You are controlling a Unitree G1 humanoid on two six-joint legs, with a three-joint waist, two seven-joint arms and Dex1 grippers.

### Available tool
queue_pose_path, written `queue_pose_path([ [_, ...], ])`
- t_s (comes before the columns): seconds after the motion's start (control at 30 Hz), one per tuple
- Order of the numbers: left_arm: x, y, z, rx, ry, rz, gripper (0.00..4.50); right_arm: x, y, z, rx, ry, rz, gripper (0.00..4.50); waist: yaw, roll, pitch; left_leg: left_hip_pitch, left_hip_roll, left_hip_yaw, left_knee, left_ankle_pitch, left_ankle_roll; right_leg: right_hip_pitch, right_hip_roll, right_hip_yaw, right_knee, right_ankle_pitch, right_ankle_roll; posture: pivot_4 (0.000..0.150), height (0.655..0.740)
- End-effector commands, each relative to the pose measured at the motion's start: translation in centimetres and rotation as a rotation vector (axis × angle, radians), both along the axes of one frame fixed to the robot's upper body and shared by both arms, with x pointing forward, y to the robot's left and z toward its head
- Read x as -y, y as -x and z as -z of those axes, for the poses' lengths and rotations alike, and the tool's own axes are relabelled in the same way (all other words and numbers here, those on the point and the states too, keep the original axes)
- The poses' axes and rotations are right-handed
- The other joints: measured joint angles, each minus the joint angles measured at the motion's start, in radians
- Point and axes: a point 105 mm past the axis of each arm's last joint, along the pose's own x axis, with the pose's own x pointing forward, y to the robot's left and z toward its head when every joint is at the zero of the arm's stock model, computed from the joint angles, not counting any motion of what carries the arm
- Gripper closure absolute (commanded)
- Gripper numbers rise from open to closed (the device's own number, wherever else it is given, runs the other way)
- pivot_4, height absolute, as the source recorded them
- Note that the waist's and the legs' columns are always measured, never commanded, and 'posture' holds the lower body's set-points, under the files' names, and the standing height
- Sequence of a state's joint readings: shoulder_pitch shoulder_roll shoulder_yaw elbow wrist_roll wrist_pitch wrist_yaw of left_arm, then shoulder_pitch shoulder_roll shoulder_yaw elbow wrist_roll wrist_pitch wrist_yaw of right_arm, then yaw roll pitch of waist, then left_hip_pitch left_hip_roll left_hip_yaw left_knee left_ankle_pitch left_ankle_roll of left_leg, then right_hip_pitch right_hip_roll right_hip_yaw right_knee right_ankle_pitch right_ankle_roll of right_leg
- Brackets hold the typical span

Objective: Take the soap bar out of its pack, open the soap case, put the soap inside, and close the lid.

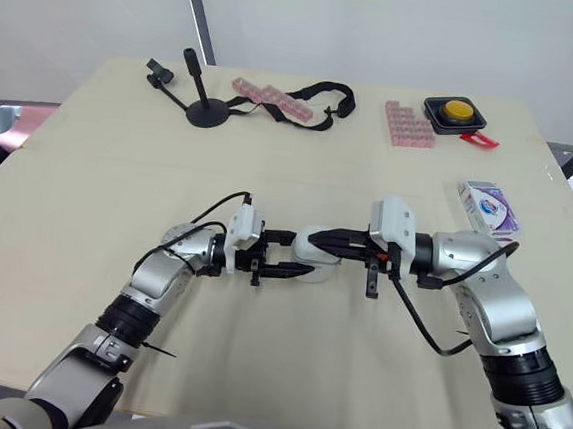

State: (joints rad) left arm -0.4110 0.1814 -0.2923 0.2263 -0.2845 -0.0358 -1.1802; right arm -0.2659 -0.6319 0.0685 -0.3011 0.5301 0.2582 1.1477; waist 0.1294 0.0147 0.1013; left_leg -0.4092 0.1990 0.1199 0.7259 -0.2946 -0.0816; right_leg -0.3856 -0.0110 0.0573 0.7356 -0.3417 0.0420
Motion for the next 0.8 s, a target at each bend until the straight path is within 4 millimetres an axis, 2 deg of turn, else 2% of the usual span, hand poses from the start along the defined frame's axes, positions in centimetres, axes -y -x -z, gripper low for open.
queue_pose_path([
  [0.03,0.1,0.1,-1.1,0.046,0.024,0.011,2.64,0.0,0.4,-0.6,-0.005,-0.040,-0.004,4.47,0.001,0.000,0.000,0.000,0.000,0.000,0.000,0.000,0.000,0.000,0.000,0.000,0.000,0.000,0.000,0.150,0.7143],
  [0.17,0.1,0.1,-1.1,0.046,0.024,0.012,2.64,0.0,0.4,-0.8,-0.006,-0.056,-0.002,4.47,0.003,0.000,0.000,0.000,0.000,0.000,-0.001,0.000,0.000,0.000,0.000,0.000,0.000,0.000,0.000,0.150,0.7143],
  [0.3,0.1,0.1,-1.1,0.046,0.024,0.014,2.64,1.2,0.2,-1.7,-0.005,-0.116,0.041,4.47,0.007,0.000,0.000,-0.001,0.000,0.000,-0.002,0.000,0.000,0.000,0.000,-0.001,0.000,0.000,0.000,0.150,0.7143],
  [0.57,0.2,0.2,-1.0,0.045,0.022,0.015,2.64,2.8,-0.2,-1.1,-0.018,-0.092,0.089,4.47,0.008,-0.001,0.000,-0.001,0.000,0.000,-0.003,0.000,0.000,0.000,0.001,-0.001,-0.001,0.000,0.000,0.150,0.7143],
  [0.8,0.3,0.1,-1.1,0.046,0.022,0.019,2.64,2.7,-0.1,0.2,-0.044,-0.040,0.092,4.47,0.007,-0.001,0.000,-0.001,0.000,0.000,-0.004,0.000,0.000,0.000,0.001,-0.002,-0.002,0.000,0.000,0.150,0.7143],
])
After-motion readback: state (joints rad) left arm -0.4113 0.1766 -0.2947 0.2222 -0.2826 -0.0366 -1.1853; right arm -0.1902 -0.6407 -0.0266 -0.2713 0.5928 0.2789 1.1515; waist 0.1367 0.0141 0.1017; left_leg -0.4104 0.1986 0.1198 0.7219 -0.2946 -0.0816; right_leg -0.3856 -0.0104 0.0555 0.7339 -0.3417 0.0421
